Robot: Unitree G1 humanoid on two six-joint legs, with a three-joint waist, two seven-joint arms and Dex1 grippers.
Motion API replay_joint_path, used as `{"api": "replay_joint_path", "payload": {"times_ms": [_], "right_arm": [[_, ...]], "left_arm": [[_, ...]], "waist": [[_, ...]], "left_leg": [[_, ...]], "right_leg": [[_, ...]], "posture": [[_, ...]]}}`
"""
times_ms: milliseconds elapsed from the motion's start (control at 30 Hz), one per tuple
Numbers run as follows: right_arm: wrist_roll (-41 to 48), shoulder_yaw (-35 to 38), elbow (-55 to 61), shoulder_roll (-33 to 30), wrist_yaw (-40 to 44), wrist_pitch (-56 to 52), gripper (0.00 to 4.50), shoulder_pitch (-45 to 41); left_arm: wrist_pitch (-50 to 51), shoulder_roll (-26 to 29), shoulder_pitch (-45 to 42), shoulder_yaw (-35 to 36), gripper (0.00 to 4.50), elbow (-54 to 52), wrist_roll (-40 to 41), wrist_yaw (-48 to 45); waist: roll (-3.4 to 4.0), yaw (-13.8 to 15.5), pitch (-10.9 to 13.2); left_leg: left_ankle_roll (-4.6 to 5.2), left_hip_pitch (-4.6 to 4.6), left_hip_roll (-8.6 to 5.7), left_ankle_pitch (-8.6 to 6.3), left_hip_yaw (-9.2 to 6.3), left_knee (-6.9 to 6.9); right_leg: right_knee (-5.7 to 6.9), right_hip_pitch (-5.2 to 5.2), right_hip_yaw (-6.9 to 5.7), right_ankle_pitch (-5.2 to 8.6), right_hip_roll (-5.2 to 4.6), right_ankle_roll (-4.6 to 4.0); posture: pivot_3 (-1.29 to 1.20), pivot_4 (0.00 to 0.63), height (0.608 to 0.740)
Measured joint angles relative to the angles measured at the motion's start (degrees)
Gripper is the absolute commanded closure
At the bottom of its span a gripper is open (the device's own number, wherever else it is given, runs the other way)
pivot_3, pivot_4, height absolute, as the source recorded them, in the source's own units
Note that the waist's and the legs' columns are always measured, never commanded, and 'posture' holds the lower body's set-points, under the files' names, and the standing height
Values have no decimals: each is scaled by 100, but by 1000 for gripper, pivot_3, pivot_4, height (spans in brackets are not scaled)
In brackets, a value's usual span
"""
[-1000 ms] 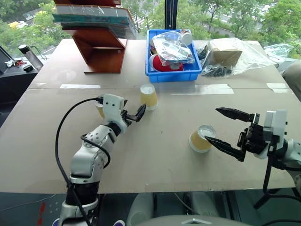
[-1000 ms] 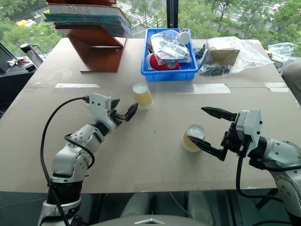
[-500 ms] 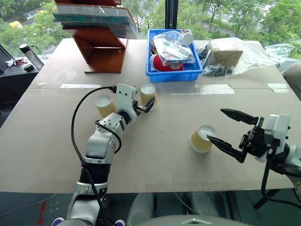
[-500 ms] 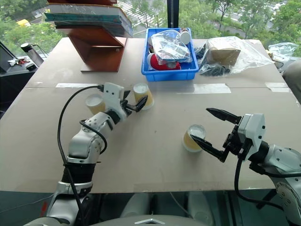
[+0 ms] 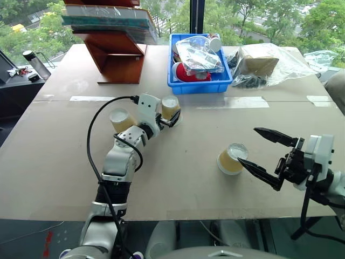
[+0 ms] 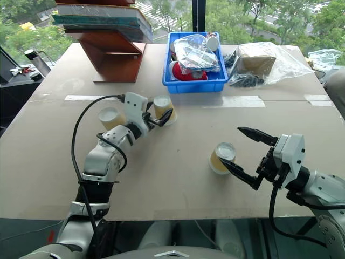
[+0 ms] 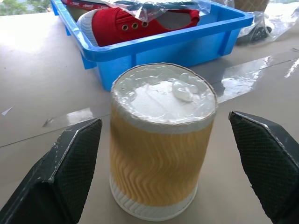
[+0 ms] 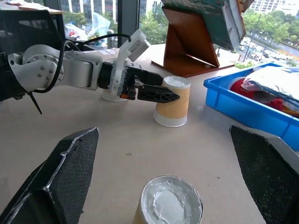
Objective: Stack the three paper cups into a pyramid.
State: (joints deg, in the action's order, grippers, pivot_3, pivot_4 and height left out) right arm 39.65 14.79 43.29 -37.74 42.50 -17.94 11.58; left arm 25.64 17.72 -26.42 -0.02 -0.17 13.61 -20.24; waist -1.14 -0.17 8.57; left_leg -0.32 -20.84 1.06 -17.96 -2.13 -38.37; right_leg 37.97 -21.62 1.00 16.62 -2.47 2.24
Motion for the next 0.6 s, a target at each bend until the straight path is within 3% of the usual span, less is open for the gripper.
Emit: {"api": "replay_joint_path", "payload": {"times_ms": [300,400,467,500,600], "right_arm": [[63,203,47,30,-101,1,67,113],[84,214,47,28,-101,1,0,113],[86,215,47,28,-103,1,0,113],[86,215,47,28,-110,0,0,108],[86,214,47,29,-128,0,0,106]], "left_arm": [[-90,-27,-94,0,0,227,-17,-63],[-129,-54,-124,0,784,286,-15,-106],[-141,-62,-123,0,929,292,-14,-131],[-155,-72,-123,-1,1549,292,-15,-152],[-237,-74,-109,-1,1632,292,-17,-203]], "waist": [[0,-2,0],[0,-4,0],[0,-4,0],[0,-4,0],[0,-5,0]], "left_leg": [[0,0,-1,0,0,-1],[0,0,-1,0,1,0],[0,-1,-1,0,0,-1],[0,-1,-1,0,0,0],[0,-1,-1,0,0,-1]], "right_leg": [[1,0,1,0,0,0],[0,0,1,0,0,0],[0,0,0,0,0,0],[0,0,0,0,0,0],[0,0,1,0,0,0]], "posture": [[0,150,740],[0,150,740],[0,150,740],[0,150,740],[0,150,740]]}}
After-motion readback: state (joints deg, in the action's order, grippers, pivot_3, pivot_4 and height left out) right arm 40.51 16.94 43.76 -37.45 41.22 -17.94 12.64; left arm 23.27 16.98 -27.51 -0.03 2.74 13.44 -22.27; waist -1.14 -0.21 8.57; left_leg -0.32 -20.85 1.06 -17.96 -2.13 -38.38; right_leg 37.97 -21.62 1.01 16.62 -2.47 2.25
